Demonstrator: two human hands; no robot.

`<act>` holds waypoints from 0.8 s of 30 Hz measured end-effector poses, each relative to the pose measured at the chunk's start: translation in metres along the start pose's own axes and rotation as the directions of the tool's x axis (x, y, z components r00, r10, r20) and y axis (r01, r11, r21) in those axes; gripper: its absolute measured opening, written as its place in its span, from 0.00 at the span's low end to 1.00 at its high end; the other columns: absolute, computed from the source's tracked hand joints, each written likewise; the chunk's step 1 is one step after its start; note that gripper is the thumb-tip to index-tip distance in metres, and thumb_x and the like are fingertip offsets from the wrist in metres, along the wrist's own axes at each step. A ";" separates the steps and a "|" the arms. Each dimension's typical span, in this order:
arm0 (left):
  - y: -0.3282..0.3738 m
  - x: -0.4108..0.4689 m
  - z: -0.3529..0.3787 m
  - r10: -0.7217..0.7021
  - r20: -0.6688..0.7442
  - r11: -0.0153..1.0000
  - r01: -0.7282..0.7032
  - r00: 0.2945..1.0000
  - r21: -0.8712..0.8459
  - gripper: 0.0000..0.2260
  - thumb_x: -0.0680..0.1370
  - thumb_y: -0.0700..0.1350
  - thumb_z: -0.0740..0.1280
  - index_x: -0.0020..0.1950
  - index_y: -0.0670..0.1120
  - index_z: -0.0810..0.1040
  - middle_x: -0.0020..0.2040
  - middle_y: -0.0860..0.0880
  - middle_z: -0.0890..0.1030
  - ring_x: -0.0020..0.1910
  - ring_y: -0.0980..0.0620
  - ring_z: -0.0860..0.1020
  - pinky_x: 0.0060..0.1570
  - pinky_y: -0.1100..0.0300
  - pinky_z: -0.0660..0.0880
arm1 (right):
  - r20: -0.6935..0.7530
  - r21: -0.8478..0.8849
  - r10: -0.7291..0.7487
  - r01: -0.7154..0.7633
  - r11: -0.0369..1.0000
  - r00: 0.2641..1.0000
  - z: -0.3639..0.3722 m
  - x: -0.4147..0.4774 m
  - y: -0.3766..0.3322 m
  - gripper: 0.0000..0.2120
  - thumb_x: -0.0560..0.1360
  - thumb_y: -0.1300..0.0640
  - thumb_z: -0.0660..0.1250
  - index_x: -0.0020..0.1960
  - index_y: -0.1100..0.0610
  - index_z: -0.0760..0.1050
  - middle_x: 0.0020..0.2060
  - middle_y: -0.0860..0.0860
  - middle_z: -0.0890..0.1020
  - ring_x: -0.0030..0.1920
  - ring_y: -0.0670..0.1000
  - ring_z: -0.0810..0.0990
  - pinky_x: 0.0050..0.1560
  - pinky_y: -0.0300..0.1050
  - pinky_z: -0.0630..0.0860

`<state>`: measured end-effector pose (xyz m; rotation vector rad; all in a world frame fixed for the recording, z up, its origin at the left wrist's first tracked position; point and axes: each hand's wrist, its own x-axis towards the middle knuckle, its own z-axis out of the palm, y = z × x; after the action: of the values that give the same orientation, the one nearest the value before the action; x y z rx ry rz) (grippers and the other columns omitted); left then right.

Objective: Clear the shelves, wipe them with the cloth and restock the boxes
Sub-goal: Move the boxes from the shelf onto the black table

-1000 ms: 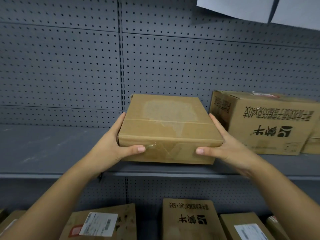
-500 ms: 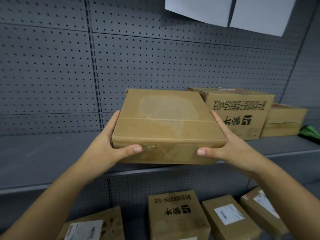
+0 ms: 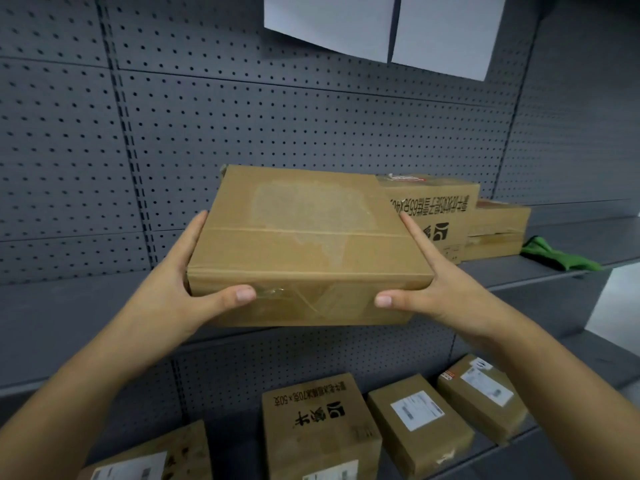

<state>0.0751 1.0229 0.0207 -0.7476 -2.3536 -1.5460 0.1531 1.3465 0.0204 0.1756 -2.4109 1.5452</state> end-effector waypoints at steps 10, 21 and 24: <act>0.050 -0.028 0.015 0.066 -0.052 0.998 -0.067 0.996 -0.011 0.55 0.47 0.80 0.72 0.72 0.77 0.55 0.54 0.85 0.70 0.53 0.82 0.71 0.53 0.67 0.69 | -0.003 -0.035 -0.073 0.073 0.997 0.997 -0.034 -0.030 -0.011 0.61 0.61 0.45 0.82 0.80 0.31 0.44 0.61 0.19 0.70 0.63 0.26 0.72 0.65 0.33 0.70; 0.083 -0.042 0.053 0.154 -0.049 0.988 -0.155 0.987 -0.016 0.58 0.52 0.76 0.74 0.79 0.69 0.53 0.58 0.84 0.68 0.55 0.84 0.69 0.50 0.73 0.68 | -0.049 -0.076 -0.119 0.116 0.990 0.992 -0.078 -0.071 -0.014 0.61 0.59 0.38 0.83 0.78 0.27 0.45 0.69 0.21 0.61 0.69 0.28 0.66 0.73 0.42 0.64; 0.091 -0.039 0.075 0.164 -0.022 0.985 -0.164 0.986 -0.047 0.54 0.59 0.71 0.77 0.79 0.68 0.53 0.62 0.79 0.69 0.54 0.83 0.69 0.50 0.71 0.69 | -0.084 -0.117 -0.107 0.097 0.988 0.991 -0.097 -0.089 -0.012 0.63 0.53 0.31 0.82 0.76 0.24 0.45 0.76 0.29 0.58 0.76 0.36 0.62 0.78 0.51 0.61</act>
<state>0.1624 1.1084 0.0431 -0.9096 -2.1873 -1.5384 0.2563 1.4249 0.0429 0.1990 -2.3716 1.3407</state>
